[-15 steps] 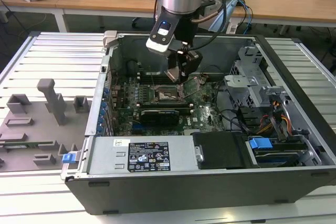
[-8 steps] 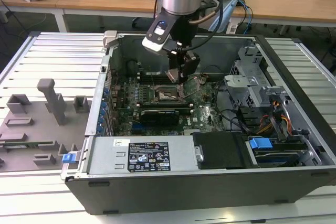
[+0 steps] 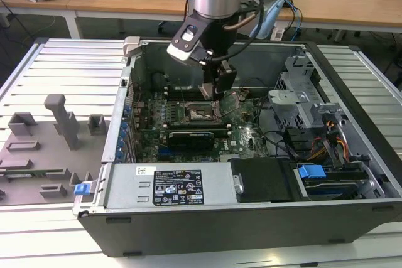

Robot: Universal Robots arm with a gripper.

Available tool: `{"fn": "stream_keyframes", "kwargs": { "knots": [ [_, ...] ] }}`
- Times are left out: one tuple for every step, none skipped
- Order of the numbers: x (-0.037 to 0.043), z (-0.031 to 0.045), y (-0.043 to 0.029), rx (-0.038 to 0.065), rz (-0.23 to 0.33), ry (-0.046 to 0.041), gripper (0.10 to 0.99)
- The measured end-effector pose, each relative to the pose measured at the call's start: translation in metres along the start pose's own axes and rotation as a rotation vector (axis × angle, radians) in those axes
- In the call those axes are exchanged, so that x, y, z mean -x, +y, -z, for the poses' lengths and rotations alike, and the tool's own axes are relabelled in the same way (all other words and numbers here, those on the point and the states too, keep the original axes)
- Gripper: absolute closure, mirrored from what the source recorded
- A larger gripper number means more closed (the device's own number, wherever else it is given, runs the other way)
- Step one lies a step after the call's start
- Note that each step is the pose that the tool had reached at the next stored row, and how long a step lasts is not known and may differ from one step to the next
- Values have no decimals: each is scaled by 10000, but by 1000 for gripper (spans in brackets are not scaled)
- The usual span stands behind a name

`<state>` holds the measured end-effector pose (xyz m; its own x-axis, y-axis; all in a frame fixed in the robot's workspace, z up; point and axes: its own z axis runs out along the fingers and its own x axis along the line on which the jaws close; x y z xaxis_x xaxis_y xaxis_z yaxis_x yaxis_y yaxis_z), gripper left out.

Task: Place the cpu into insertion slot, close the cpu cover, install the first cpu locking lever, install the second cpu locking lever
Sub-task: 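Place the cpu into insertion slot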

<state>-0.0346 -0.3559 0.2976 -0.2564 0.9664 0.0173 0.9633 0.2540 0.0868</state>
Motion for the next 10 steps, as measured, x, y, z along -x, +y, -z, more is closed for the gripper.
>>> {"fn": "stream_keyframes", "kwargs": {
  "knots": [
    [0,-2,0,1,-99,-9,545],
    [0,-4,0,3,-207,-18,545],
    [0,-6,-1,5,-306,-27,545],
    [0,-8,-1,7,-424,-37,545],
    [0,-12,-1,10,-595,-52,545],
    [0,-14,-1,12,-692,-60,545],
    [0,-16,-1,13,-806,-70,545],
    [0,-26,-2,18,-992,-86,545],
    [0,-46,-4,21,-1190,-104,545],
    [-1,-69,-6,24,-1340,-116,545]
  ]
}}
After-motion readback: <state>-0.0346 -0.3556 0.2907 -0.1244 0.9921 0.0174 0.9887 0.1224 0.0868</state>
